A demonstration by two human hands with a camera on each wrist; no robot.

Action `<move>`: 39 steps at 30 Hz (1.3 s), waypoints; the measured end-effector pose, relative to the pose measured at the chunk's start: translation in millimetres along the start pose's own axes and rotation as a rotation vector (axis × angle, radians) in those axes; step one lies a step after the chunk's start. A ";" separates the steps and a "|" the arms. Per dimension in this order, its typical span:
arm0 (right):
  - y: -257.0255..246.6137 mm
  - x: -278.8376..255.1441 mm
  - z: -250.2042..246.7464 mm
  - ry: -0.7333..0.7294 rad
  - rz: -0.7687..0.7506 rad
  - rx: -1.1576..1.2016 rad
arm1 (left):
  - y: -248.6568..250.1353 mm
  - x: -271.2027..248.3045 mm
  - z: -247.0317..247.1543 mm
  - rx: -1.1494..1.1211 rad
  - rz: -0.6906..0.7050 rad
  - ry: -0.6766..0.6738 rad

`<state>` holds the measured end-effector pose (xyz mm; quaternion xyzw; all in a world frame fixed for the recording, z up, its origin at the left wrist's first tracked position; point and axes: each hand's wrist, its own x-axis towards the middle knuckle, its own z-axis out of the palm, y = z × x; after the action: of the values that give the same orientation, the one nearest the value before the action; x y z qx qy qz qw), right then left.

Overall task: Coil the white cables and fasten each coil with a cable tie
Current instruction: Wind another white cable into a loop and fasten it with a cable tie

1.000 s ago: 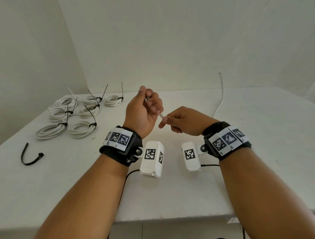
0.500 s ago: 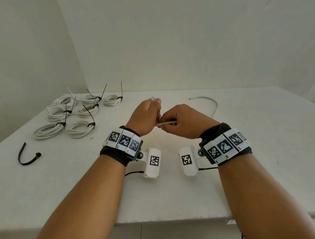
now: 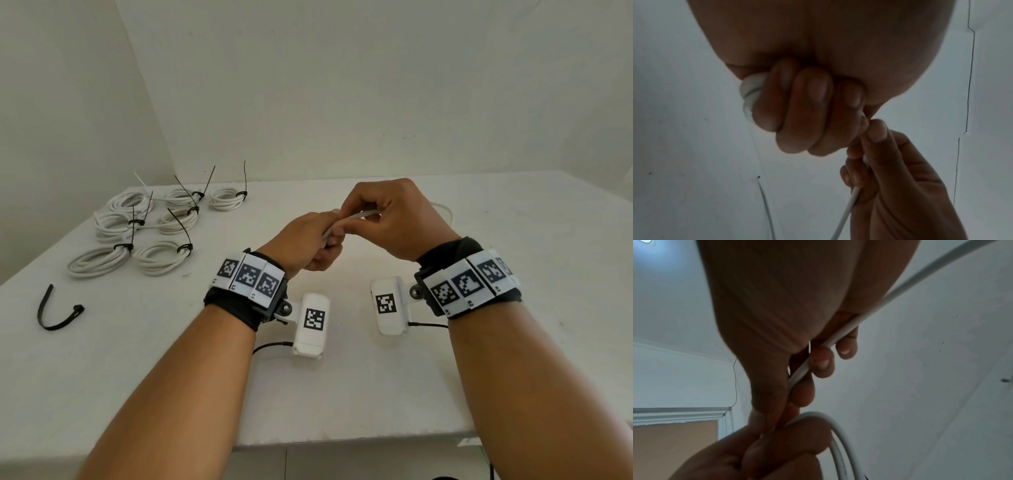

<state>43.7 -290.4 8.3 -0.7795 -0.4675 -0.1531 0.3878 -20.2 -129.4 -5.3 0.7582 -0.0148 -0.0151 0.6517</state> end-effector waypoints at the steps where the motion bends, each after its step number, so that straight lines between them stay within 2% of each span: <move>1: 1.3 -0.1 0.7 0.017 0.002 0.008 | -1.0 0.7 -0.8 -0.068 0.009 -0.021; 5: 7.0 1.0 0.8 0.062 -0.012 0.046 | -2.3 -3.3 -4.0 -0.211 0.032 -0.144; 8: 11.3 1.1 -1.7 0.111 -0.038 0.110 | -1.4 -8.4 -4.5 -0.164 0.103 -0.186; 12: 16.3 1.3 -3.8 0.162 0.052 0.131 | -0.9 -9.7 -6.0 -0.268 0.205 -0.219; 20: 13.8 2.2 9.1 -0.061 0.192 0.099 | -0.9 -7.1 -4.1 -0.502 0.316 -0.251; 25: 6.2 2.4 17.2 -0.252 0.249 0.079 | 2.7 -3.4 -8.8 -0.678 0.421 -0.156; 29: 1.7 2.9 23.1 -0.395 0.296 0.040 | 4.5 1.3 -13.7 -0.719 0.520 0.081; 31: -2.1 2.8 24.4 -0.444 0.304 -0.002 | 2.2 4.9 -19.7 -0.579 0.546 0.244; 34: -8.2 0.6 24.5 -0.493 0.265 -0.067 | -4.6 4.6 -27.5 -0.057 0.489 0.415; 37: -11.7 0.0 23.1 -0.492 0.226 -0.122 | -12.3 3.2 -30.6 0.377 0.355 0.450; 39: -11.2 0.2 21.1 -0.472 0.224 -0.119 | -13.5 5.0 -30.1 0.493 0.304 0.427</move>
<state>31.7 -271.6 -0.1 -0.8620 -0.4460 0.0495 0.2359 -13.8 -97.8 -14.1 0.8677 0.0061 0.2448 0.4326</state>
